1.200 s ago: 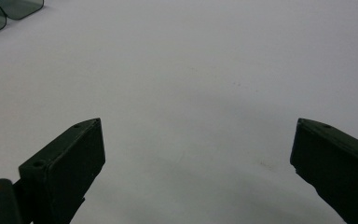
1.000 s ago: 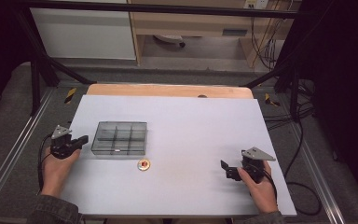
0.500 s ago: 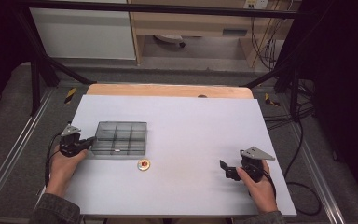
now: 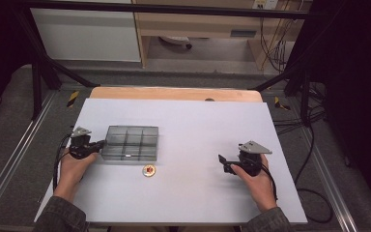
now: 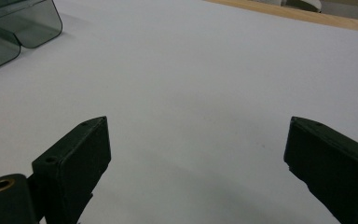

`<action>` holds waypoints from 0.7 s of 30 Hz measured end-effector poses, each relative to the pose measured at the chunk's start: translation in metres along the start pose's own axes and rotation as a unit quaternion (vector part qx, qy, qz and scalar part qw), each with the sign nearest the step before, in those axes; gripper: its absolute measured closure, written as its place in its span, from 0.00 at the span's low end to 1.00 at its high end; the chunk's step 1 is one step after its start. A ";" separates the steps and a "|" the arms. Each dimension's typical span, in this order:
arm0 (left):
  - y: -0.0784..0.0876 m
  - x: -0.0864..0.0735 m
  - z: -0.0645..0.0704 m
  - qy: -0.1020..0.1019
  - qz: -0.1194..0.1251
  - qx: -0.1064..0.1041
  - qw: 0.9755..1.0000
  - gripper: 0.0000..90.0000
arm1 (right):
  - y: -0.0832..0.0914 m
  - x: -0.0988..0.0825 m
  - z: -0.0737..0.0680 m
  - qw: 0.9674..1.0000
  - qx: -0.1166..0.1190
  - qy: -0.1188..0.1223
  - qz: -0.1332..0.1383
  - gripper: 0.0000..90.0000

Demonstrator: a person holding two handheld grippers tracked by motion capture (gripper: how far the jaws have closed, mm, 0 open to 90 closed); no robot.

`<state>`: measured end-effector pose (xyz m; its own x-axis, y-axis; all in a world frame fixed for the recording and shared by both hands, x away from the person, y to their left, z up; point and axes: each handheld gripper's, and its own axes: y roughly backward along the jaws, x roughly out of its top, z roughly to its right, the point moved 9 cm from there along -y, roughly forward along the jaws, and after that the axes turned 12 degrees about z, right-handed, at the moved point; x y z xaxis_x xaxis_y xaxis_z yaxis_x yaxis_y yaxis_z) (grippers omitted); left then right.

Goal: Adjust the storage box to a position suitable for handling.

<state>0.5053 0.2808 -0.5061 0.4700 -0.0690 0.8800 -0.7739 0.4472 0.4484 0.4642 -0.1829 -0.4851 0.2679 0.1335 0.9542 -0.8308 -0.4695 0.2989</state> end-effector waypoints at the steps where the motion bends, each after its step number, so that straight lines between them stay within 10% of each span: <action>1: -0.005 0.000 0.007 0.011 -0.004 -0.011 1.000 1.00 | -0.007 0.003 -0.001 1.000 0.007 -0.002 -0.007 0.10; 10: -0.034 0.009 0.046 -0.012 -0.031 -0.046 0.998 1.00 | -0.034 0.017 0.000 0.998 0.041 -0.038 -0.002 0.13; 21: -0.067 0.011 0.090 -0.050 -0.051 -0.074 0.995 1.00 | -0.047 0.023 0.006 1.000 0.027 0.001 -0.005 0.24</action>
<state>0.5236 0.1696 -0.5124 0.4934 -0.2053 0.8452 -0.6501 0.5586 0.5152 0.5123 -0.1625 -0.4773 0.2753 0.1402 0.9511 -0.8001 -0.5150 0.3075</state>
